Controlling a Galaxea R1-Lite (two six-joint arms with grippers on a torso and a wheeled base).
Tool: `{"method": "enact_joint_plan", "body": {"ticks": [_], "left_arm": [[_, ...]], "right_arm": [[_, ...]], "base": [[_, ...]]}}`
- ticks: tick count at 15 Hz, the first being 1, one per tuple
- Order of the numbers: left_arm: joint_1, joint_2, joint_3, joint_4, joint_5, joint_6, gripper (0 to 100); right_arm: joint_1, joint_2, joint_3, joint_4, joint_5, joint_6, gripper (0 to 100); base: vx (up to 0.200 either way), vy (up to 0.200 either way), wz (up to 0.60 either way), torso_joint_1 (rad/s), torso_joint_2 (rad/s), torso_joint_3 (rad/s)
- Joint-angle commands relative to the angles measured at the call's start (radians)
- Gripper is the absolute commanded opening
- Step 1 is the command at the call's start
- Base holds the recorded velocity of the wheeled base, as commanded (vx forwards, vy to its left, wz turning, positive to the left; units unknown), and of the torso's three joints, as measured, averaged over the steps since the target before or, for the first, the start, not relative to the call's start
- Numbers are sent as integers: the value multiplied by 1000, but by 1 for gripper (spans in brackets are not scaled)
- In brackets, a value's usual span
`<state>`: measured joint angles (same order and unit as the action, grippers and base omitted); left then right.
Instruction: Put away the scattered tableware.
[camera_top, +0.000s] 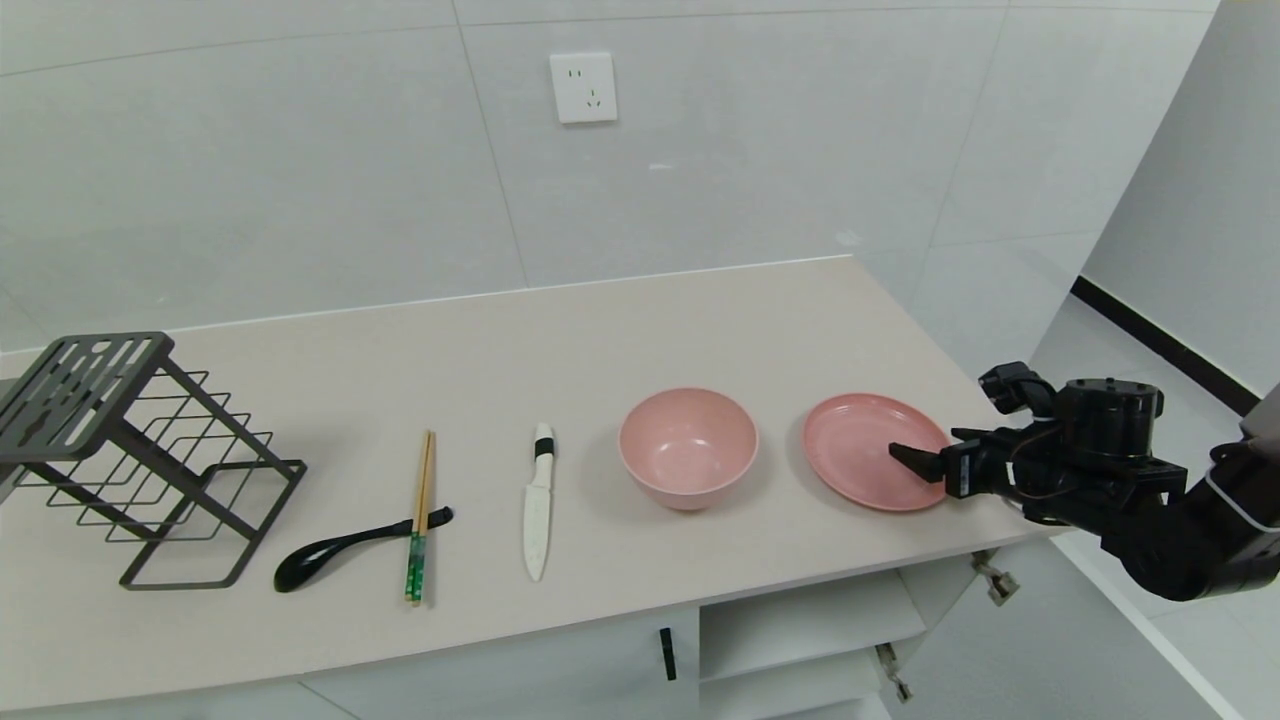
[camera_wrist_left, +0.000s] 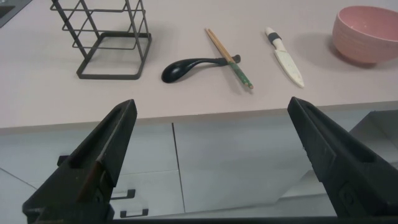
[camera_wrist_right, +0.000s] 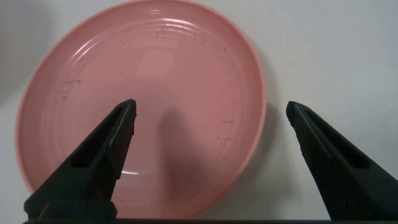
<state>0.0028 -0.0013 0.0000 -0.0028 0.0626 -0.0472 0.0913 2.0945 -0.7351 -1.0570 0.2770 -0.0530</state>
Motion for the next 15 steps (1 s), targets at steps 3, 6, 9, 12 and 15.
{"method": "enact_joint_plan", "body": {"ticks": [3,6,9,12,15], "left_arm": [[0,1,0,0,0,0,100],[0,1,0,0,0,0,100],[0,1,0,0,0,0,100],[0,1,0,0,0,0,100],[0,1,0,0,0,0,100]], "right_arm": [[10,21,-7,0,-1,2,100],[22,21,-9,0,2,2,100],[39,33,-13,-4,4,4,100],[41,58,-17,-8,2,4,0],[31,85,-17,-6,-53,12,0]], "base": [[0,0,0,0,0,0],[0,0,0,0,0,0],[0,0,0,0,0,0],[0,0,0,0,0,0],[0,0,0,0,0,0]]}}
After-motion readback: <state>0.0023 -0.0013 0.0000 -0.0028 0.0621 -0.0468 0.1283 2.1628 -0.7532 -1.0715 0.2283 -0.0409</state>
